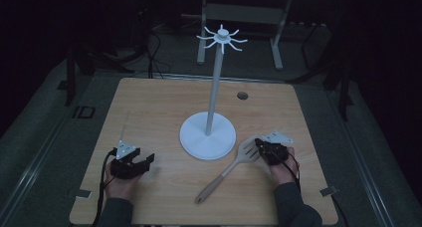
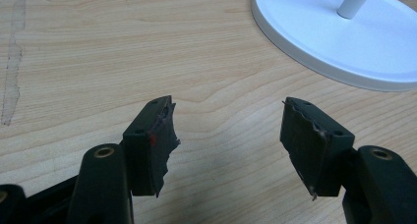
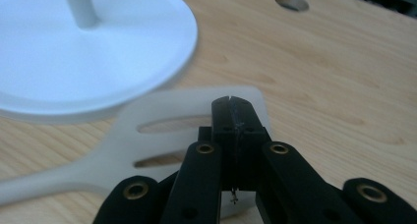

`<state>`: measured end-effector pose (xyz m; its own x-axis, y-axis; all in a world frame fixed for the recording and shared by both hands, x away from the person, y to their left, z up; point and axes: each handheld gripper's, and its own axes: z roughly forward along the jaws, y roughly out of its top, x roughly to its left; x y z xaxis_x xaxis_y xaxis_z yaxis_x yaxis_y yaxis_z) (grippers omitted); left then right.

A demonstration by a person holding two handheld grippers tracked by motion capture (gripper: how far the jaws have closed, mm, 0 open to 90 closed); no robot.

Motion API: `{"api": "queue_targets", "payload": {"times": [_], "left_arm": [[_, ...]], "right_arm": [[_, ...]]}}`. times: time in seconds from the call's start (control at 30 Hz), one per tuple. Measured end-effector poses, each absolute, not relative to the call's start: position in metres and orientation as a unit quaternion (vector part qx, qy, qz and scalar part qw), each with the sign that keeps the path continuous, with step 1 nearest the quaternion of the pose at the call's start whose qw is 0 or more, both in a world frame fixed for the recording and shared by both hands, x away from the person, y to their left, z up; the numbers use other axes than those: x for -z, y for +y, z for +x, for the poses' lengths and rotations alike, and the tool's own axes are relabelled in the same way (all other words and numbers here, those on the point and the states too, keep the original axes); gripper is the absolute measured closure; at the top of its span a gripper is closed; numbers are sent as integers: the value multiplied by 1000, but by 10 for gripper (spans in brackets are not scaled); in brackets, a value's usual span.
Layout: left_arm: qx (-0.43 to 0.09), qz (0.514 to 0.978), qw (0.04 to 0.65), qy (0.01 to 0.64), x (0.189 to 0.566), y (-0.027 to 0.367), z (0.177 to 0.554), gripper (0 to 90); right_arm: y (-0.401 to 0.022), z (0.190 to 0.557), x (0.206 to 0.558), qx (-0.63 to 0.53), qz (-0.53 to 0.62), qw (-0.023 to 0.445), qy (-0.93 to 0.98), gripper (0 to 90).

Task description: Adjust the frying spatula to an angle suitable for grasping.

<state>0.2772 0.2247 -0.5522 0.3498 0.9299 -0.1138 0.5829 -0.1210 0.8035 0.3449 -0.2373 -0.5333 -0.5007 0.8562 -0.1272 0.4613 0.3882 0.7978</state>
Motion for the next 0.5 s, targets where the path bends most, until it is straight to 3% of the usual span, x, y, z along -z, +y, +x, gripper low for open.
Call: {"api": "queue_targets", "payload": {"times": [0.5], "left_arm": [[-217,713,403,531,552,226,277,375]], "right_arm": [[-238,350,547,-327,428,266,800,899]]}}
